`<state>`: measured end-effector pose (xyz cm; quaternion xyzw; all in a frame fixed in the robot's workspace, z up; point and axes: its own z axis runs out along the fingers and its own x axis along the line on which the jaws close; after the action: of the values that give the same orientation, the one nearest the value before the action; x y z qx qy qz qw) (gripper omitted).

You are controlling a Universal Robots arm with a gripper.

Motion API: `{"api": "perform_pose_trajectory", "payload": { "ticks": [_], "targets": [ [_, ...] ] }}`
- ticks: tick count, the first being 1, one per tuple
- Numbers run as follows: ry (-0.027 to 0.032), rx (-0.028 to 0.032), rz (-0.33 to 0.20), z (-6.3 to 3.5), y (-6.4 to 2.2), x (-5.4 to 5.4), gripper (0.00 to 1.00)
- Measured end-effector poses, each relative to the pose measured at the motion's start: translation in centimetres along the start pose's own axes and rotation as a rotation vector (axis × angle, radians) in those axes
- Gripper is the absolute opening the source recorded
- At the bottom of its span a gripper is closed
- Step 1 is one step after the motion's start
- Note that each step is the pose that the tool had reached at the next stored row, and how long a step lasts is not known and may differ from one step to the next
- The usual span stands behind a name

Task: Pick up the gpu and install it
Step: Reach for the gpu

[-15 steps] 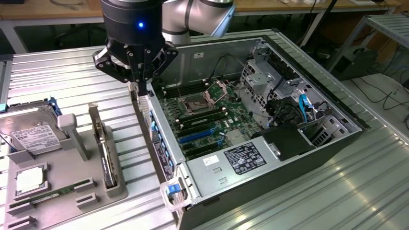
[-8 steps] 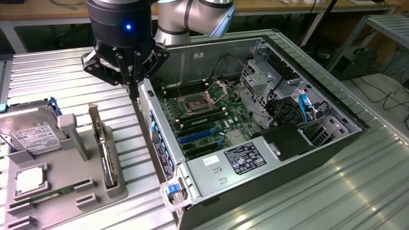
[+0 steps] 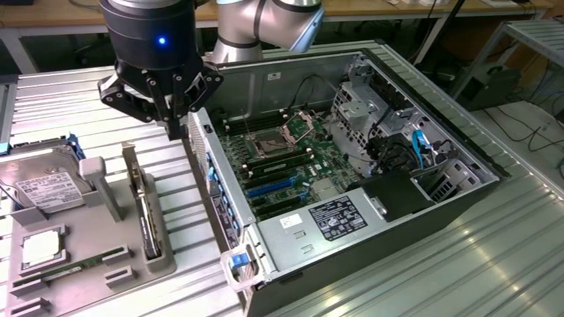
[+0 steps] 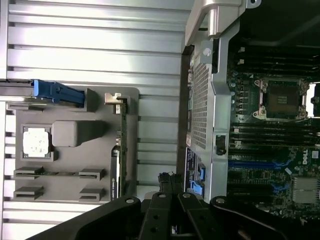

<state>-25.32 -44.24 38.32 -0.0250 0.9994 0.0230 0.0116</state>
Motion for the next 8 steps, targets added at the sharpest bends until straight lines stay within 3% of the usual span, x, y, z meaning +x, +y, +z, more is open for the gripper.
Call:
{"api": "perform_pose_trajectory", "payload": {
  "ticks": [8],
  "targets": [
    [0.0011,-0.0006,-0.024,-0.01,-0.88,1.11,0.11]
  ]
}}
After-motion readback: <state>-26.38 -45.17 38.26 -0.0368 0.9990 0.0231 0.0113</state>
